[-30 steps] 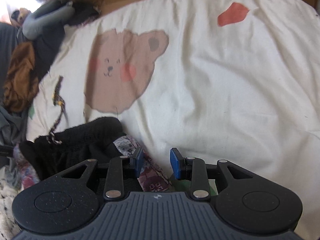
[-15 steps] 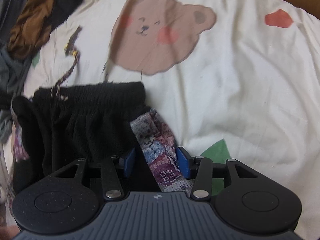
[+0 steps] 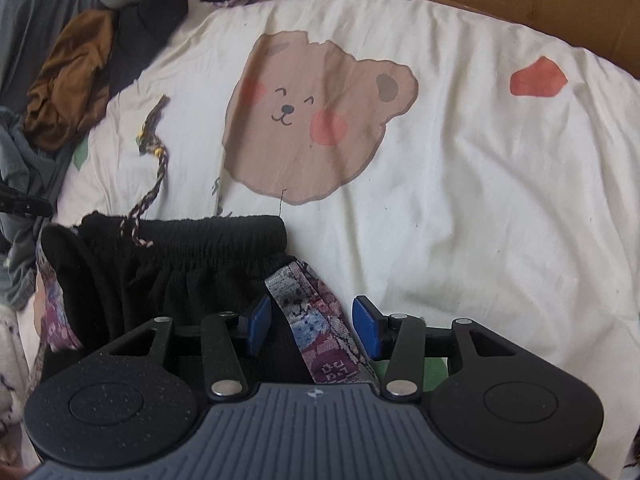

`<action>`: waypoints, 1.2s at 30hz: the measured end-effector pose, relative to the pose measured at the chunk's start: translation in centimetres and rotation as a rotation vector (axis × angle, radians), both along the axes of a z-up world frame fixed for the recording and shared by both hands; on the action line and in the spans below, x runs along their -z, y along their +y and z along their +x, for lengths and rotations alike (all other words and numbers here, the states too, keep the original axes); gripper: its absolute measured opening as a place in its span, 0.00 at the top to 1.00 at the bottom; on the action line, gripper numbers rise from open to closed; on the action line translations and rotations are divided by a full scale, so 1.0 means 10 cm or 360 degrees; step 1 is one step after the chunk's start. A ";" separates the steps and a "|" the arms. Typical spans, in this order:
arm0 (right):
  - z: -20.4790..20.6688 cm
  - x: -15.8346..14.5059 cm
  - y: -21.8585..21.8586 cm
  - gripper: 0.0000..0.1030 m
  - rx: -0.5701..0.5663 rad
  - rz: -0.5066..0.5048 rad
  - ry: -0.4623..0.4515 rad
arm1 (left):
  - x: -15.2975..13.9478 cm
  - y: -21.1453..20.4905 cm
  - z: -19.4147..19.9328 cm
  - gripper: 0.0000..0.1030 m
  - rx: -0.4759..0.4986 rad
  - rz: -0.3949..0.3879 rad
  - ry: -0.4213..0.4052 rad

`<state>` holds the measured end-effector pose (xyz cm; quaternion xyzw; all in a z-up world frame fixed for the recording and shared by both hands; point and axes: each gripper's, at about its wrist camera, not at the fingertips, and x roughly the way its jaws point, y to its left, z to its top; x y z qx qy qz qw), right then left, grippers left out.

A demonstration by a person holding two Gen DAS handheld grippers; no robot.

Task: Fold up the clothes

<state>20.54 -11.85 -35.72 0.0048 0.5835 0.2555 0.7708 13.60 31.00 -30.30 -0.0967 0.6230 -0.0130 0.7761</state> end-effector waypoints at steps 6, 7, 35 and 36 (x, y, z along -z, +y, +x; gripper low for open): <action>-0.04 -0.02 -0.01 0.50 0.0125 0.0078 -0.0013 | 0.12 -0.10 0.27 0.57 -0.0194 -0.0119 -0.0054; -0.05 -0.03 -0.02 0.50 0.0134 0.0084 -0.0017 | 0.15 -0.12 0.32 0.54 -0.0231 -0.0139 -0.0062; -0.20 0.05 -0.24 0.50 0.0271 0.0160 -0.0016 | 0.83 -0.42 1.17 0.58 -0.0667 -0.0164 0.0009; -0.20 0.05 -0.25 0.50 0.0275 0.0162 -0.0017 | 0.83 -0.41 1.16 0.71 -0.0696 -0.0159 -0.0005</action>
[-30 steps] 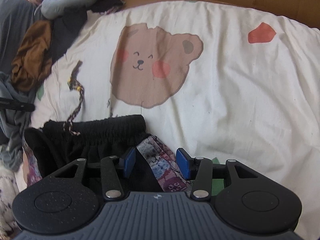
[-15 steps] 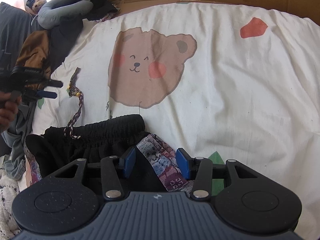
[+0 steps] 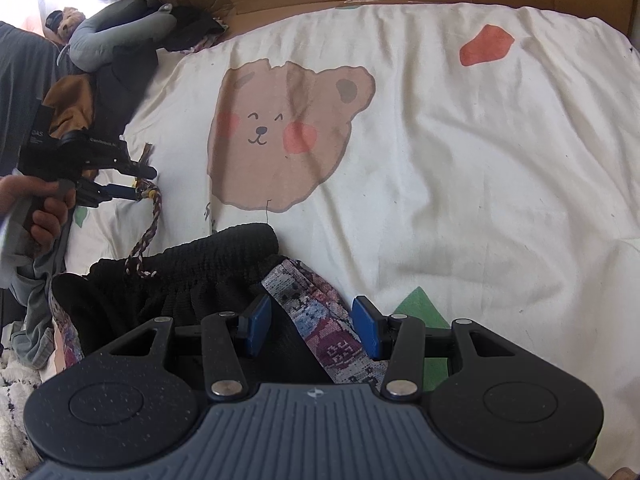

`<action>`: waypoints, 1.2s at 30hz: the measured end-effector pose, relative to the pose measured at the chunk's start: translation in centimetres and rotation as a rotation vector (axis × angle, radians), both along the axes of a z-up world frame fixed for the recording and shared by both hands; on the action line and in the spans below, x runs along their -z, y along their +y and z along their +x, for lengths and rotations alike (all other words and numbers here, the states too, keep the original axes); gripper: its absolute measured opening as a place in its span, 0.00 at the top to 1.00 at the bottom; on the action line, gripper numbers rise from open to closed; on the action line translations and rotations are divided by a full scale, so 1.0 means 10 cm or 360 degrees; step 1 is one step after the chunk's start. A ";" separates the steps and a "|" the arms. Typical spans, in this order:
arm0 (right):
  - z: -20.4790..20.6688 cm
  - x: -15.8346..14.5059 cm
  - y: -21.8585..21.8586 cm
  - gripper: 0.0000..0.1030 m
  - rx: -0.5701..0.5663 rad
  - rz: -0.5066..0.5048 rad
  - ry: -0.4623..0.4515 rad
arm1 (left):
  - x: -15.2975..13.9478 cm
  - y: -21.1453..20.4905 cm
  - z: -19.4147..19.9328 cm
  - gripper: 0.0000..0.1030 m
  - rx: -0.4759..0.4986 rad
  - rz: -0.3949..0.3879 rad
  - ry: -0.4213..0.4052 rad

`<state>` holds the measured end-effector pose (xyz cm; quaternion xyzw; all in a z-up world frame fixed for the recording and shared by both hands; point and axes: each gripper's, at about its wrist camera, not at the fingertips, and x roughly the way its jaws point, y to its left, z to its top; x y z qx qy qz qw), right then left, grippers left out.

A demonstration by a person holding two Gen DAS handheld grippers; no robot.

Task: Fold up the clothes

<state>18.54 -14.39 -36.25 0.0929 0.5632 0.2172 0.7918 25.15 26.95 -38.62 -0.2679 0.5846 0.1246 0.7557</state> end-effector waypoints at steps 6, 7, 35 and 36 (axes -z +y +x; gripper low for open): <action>-0.02 -0.01 -0.07 0.50 0.0029 0.0011 -0.0008 | -0.04 0.05 -0.06 0.98 -0.0050 -0.0048 -0.0038; -0.02 -0.01 -0.08 0.50 0.0036 0.0016 -0.0010 | -0.08 0.04 -0.07 0.98 -0.0033 -0.0046 -0.0053; -0.18 -0.48 -0.32 0.50 0.0094 -0.0026 -0.0084 | -1.59 -0.99 -0.79 0.98 0.0729 -0.0329 -0.0336; -0.19 -0.49 -0.32 0.50 0.0093 -0.0033 -0.0086 | -1.63 -1.03 -0.85 0.98 0.0773 -0.0344 -0.0341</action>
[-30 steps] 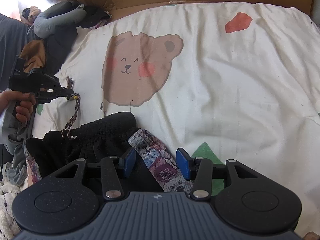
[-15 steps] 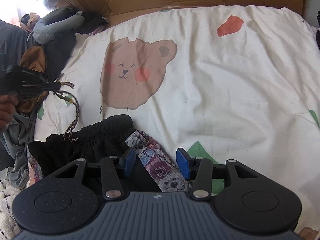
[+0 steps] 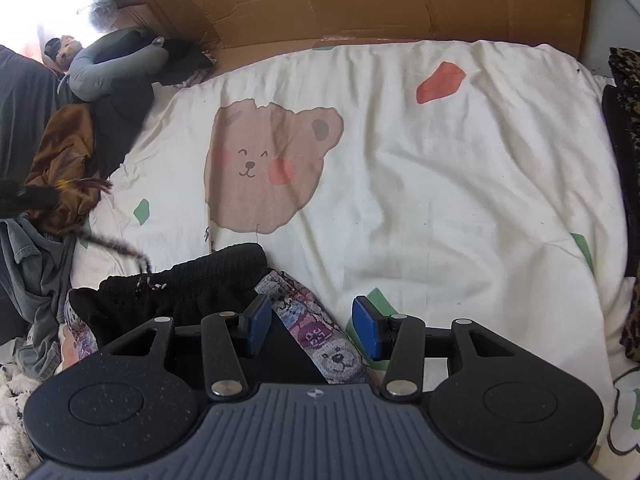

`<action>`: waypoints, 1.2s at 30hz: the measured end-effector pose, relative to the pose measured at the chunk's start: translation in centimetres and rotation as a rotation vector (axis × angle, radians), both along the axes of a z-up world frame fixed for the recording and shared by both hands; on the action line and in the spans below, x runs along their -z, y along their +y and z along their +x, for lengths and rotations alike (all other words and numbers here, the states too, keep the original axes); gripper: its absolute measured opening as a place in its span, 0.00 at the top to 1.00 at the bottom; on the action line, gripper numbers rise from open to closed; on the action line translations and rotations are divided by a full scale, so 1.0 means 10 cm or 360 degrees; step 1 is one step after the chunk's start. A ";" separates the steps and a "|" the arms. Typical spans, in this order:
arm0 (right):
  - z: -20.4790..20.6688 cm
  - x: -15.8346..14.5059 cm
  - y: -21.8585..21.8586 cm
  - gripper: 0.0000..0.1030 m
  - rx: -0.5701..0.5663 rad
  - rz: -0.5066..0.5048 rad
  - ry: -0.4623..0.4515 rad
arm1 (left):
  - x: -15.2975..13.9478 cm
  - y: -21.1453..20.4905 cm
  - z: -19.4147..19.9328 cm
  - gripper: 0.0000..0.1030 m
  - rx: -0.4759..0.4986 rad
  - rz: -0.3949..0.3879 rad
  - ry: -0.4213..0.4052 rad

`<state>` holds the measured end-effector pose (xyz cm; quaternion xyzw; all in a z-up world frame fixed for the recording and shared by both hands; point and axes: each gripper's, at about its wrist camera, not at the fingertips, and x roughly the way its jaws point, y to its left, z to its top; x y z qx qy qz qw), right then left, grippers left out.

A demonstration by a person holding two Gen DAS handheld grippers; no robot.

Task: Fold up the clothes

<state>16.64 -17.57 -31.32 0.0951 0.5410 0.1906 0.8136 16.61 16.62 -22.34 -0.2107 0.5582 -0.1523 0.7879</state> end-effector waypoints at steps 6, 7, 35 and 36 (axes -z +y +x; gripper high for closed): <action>-0.06 -0.10 -0.04 0.50 0.0018 0.0013 -0.0027 | -0.13 -0.17 -0.28 0.98 0.0143 0.0060 0.0003; -0.07 -0.12 -0.05 0.50 0.0025 0.0016 -0.0032 | -0.13 -0.19 -0.31 0.98 0.0160 0.0076 0.0007; -0.16 0.06 0.07 0.50 -0.0045 0.0007 0.0016 | 0.18 -0.16 -0.95 0.41 0.0275 -0.0138 0.0219; -0.16 0.07 0.08 0.50 -0.0049 0.0003 0.0020 | 0.19 -0.10 -0.95 0.41 0.0253 -0.0123 0.0217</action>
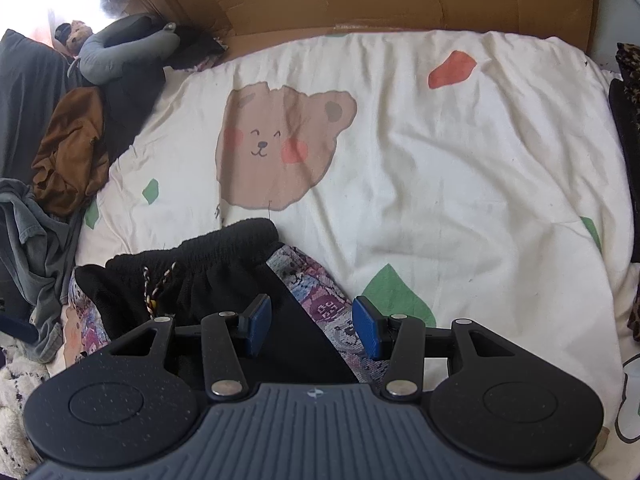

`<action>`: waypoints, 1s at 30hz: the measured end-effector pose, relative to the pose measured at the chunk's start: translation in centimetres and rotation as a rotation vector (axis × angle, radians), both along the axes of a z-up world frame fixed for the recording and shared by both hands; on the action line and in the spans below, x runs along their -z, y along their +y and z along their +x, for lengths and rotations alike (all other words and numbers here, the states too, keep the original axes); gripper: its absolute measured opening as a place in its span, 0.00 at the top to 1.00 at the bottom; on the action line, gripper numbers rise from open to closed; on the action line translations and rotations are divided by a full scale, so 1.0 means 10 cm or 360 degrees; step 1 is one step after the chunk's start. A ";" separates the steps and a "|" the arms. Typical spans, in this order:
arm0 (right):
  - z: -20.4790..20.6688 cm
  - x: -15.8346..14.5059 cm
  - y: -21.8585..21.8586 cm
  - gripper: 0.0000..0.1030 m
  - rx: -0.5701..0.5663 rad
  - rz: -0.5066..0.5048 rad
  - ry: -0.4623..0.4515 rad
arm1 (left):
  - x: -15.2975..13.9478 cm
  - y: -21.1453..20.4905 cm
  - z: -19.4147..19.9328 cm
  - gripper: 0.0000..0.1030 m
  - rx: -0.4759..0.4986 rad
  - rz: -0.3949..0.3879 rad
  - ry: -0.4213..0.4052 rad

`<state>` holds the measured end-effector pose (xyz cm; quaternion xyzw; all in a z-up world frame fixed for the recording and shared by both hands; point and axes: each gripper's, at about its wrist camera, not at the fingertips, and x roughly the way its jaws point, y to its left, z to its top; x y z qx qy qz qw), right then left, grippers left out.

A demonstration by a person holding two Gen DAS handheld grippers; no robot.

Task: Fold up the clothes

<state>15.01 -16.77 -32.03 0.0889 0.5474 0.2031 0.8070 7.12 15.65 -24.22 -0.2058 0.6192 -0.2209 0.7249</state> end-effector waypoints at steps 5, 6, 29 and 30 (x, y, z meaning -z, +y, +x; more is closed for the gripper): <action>0.01 0.05 0.04 0.50 -0.0012 -0.0012 0.0008 | 0.05 0.36 0.03 0.41 -0.0136 0.0067 0.0017; 0.01 0.06 0.04 0.50 -0.0012 -0.0012 0.0008 | 0.06 0.44 0.04 0.41 -0.0167 0.0076 0.0021; 0.25 0.20 0.11 0.50 -0.0037 -0.0093 0.0019 | 0.82 1.71 0.11 0.46 -0.0888 0.0396 0.0255; 0.26 0.20 0.11 0.50 -0.0039 -0.0099 0.0017 | 0.89 1.72 0.10 0.46 -0.0903 0.0393 0.0279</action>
